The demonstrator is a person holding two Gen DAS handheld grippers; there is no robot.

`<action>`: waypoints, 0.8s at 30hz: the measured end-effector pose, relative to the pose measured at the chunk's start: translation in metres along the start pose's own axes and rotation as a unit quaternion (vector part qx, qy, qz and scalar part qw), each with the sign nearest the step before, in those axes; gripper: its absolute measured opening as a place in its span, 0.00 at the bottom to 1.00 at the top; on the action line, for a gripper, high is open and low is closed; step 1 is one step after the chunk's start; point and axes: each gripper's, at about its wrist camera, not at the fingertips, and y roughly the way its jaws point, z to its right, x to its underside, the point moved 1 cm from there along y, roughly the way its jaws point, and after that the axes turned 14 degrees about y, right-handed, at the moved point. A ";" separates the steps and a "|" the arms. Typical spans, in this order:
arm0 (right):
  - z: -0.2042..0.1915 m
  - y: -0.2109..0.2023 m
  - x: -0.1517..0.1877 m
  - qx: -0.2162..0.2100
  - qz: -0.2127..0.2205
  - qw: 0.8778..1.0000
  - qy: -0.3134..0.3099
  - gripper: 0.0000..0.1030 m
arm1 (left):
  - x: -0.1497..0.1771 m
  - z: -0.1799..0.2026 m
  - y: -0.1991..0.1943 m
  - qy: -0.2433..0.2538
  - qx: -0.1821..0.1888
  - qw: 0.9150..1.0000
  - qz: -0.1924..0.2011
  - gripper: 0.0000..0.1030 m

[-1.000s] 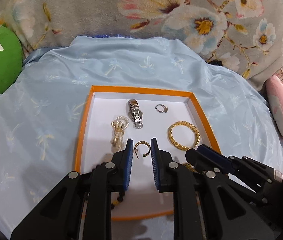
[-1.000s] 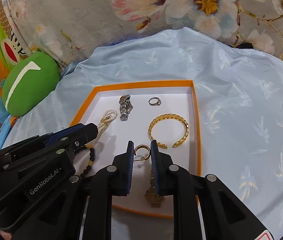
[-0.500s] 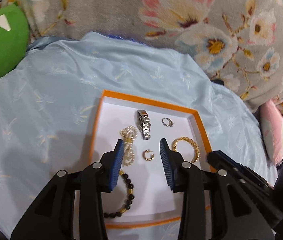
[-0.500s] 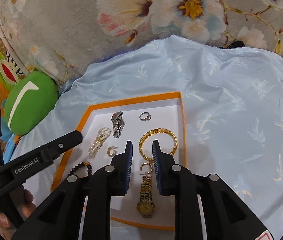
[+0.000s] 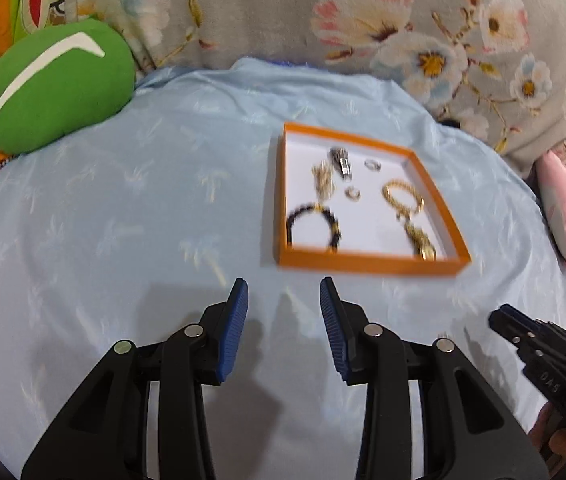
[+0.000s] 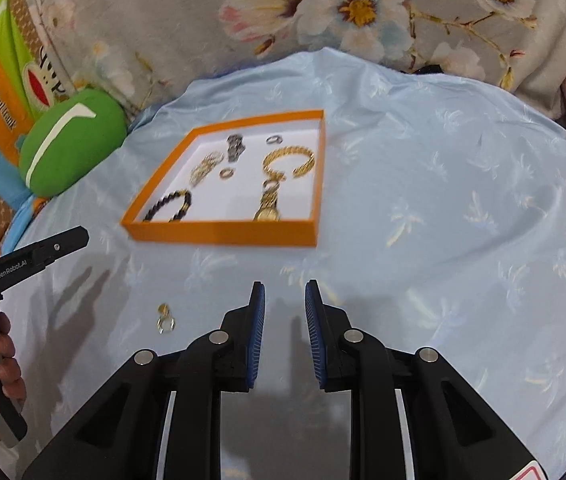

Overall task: Organize jewelry
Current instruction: 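Close the right tool on the gold pearl-drop earring, then close the left tool on the gold drop earring while the right tool holds the pearl earring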

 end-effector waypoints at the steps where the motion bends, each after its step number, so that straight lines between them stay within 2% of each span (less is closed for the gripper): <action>1: -0.004 0.003 0.006 -0.002 -0.007 1.000 -0.004 0.20 | 0.008 0.002 -0.002 -0.003 0.001 1.000 -0.005 0.35; 5: -0.019 0.016 0.020 0.007 -0.019 0.999 -0.028 0.20 | 0.028 0.010 -0.004 -0.001 -0.001 1.000 -0.022 0.35; 10: -0.019 0.029 0.021 0.008 -0.027 1.000 -0.010 0.20 | 0.039 0.017 -0.008 0.012 -0.012 0.999 -0.028 0.35; 19: -0.028 0.032 0.022 0.036 -0.010 0.998 -0.043 0.17 | 0.039 0.028 -0.003 0.014 0.003 0.999 -0.032 0.35; 24: -0.020 0.024 0.022 0.034 -0.007 0.999 -0.027 0.16 | 0.035 0.038 0.001 0.019 0.019 0.999 -0.033 0.35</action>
